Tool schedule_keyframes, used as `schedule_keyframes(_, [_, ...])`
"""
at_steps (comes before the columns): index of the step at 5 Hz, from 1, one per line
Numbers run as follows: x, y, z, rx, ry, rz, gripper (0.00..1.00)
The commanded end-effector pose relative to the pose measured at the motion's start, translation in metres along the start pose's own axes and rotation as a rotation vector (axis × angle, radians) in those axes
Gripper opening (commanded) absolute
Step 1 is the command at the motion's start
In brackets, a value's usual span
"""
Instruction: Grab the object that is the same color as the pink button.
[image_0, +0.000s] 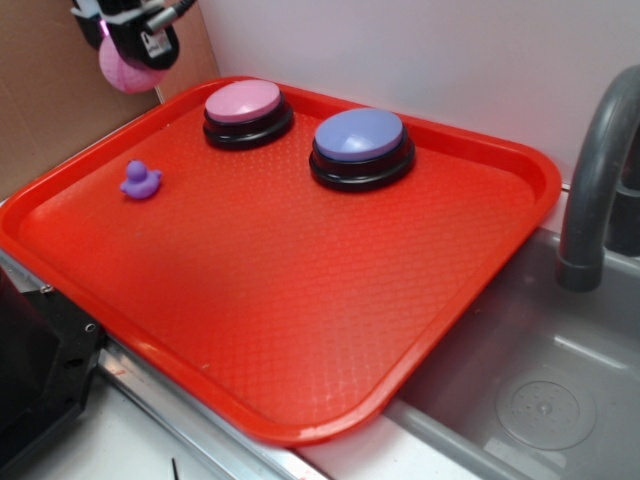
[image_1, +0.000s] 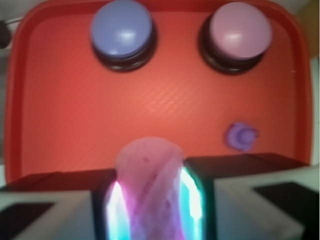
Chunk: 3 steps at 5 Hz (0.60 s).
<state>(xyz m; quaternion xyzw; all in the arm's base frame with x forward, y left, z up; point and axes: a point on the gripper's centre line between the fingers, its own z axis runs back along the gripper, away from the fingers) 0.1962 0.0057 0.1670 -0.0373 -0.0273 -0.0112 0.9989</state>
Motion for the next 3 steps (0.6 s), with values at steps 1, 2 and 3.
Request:
schedule_keyframes(1, [0.0152,0.0025,-0.0003,0.143,-0.029,0.004,0.0])
schedule_keyframes(2, [0.0127,0.0014,-0.0002,0.141,-0.048,-0.007,0.0])
schedule_keyframes(3, [0.0116,0.0007,-0.0034,0.144,-0.041,-0.009,0.0])
